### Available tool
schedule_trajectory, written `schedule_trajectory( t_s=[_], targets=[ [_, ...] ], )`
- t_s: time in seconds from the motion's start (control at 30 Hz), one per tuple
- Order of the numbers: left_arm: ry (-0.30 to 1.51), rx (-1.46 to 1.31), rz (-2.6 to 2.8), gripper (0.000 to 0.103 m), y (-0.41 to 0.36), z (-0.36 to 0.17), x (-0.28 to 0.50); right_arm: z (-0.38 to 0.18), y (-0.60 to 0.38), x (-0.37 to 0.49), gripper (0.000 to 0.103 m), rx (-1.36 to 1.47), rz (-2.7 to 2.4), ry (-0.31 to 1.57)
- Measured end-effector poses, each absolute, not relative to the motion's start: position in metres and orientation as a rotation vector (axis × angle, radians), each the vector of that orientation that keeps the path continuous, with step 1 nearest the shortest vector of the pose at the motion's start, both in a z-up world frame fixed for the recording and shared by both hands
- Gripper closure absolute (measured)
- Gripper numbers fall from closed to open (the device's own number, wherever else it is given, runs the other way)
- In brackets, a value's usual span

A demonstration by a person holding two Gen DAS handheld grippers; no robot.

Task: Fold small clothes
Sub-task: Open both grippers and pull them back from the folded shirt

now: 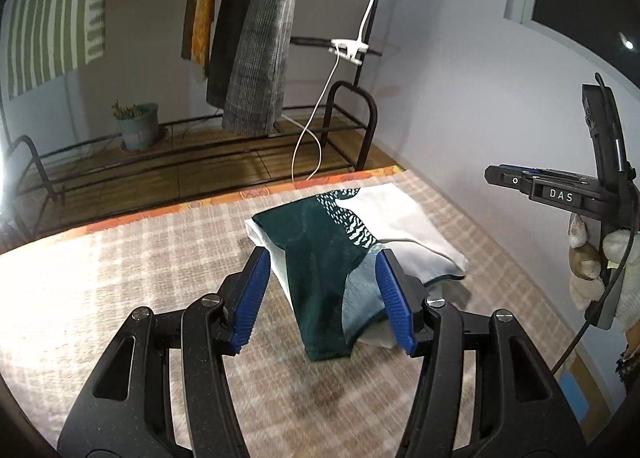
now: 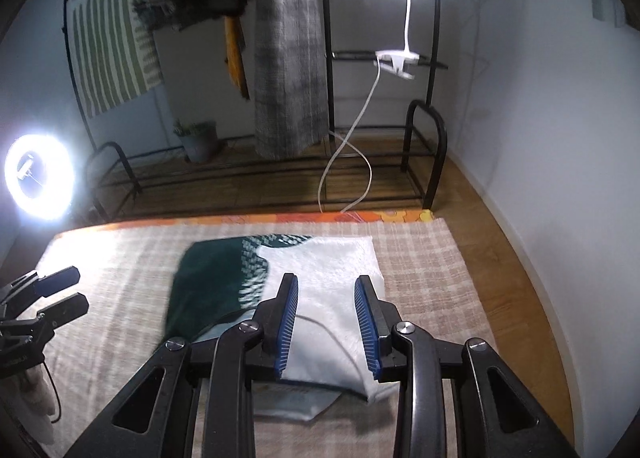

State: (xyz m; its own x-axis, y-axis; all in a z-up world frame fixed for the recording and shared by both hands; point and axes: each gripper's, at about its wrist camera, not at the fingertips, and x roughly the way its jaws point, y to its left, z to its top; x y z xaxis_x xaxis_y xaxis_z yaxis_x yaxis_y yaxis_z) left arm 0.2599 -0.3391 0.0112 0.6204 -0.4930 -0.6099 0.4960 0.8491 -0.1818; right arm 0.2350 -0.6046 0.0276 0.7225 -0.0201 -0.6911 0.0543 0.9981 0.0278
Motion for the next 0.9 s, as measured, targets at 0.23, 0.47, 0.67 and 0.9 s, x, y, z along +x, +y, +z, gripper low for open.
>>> schedule_trajectory(
  t_s=[0.23,0.47,0.67,0.9],
  targets=[
    [0.642,0.008,-0.571,0.04,-0.303,0.038,0.212,0.061,-0.564,0.177,0.066,0.05,-0.035,0.7],
    [0.603,0.015,-0.576,0.022,-0.264,0.045,0.166,0.07,-0.519,0.127,0.043,0.044,-0.034,0.647],
    [0.577,0.035,-0.568,0.015,-0.24,0.041,0.137,0.059,-0.491,0.101,0.027,0.05,-0.069,0.628],
    [0.572,0.053,-0.554,0.006,-0.222,0.03,0.115,0.042,-0.474,0.084,0.013,0.097,-0.138,0.599]
  ],
)
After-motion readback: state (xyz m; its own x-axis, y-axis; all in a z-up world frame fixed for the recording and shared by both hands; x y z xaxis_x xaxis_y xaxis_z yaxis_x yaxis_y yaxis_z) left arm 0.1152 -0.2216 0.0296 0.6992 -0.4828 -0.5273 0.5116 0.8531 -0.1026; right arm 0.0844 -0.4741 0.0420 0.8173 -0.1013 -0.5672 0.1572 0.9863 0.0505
